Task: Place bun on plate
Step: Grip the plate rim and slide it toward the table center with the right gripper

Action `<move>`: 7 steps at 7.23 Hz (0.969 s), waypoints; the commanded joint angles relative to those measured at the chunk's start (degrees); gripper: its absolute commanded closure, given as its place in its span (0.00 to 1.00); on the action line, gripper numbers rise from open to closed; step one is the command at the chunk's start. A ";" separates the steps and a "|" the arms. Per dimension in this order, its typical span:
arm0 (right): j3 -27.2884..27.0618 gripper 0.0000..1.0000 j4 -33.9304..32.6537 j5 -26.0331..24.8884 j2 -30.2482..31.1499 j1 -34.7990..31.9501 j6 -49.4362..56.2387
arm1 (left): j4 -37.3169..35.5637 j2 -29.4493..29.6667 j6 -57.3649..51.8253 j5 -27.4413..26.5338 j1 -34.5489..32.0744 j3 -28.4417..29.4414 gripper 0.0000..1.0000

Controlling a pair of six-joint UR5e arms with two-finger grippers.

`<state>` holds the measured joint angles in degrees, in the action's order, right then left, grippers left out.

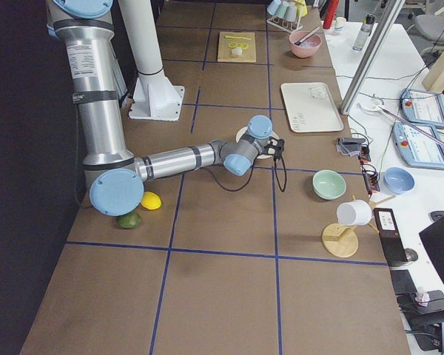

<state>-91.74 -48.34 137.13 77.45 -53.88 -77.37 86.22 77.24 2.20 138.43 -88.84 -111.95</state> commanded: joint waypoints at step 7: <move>5.17 1.00 -0.53 -21.02 -16.89 20.75 -13.86 | 0.00 -0.07 0.00 1.57 -0.02 0.16 0.00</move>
<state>-87.63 -48.98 116.98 61.47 -33.77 -91.06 86.22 77.19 2.20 139.07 -88.86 -111.87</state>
